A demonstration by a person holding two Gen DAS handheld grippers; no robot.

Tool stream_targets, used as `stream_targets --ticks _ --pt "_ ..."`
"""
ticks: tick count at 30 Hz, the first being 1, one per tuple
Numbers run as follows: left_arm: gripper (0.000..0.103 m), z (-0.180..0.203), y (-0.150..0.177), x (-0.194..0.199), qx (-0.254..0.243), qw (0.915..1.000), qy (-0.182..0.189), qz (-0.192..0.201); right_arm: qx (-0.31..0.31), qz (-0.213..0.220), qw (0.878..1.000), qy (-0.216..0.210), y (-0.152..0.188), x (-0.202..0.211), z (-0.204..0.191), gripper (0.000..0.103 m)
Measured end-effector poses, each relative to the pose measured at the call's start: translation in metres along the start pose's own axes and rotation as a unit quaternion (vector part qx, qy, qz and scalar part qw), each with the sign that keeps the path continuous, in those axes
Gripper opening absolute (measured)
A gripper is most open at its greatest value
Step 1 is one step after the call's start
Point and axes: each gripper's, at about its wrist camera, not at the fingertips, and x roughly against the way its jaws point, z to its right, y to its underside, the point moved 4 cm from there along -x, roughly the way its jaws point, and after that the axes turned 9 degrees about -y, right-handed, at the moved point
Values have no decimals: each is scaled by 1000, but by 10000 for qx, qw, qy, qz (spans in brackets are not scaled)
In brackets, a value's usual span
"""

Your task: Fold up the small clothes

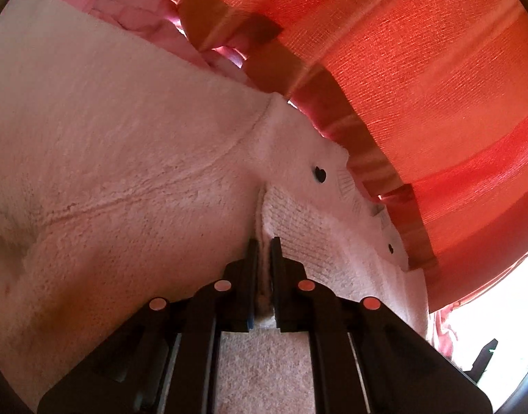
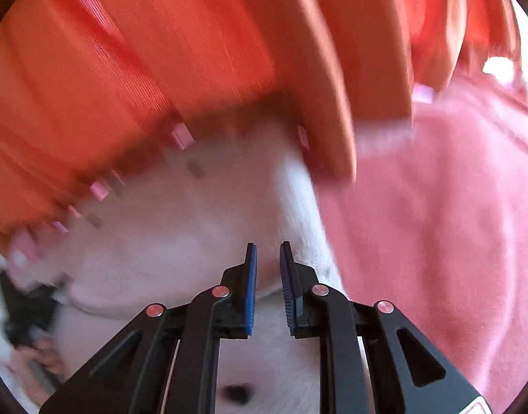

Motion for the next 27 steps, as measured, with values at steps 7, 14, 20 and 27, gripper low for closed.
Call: stream_targets --ticks 7,14,20,27 --pt "11 -22 -2 48 205 9989 30 412 168 303 9986 -400 1 27 -28 19" --pt "67 -159 -61 157 1279 9669 -1768 1322 471 65 9975 -515 22 15 -58 19" --pt "67 -268 -112 195 1905 9163 -3194 1487 1137 104 9929 -318 39 18 -81 24" --pt "26 -283 -138 177 2124 9219 -2952 1338 1212 -51 9923 -251 43 9 -83 26"
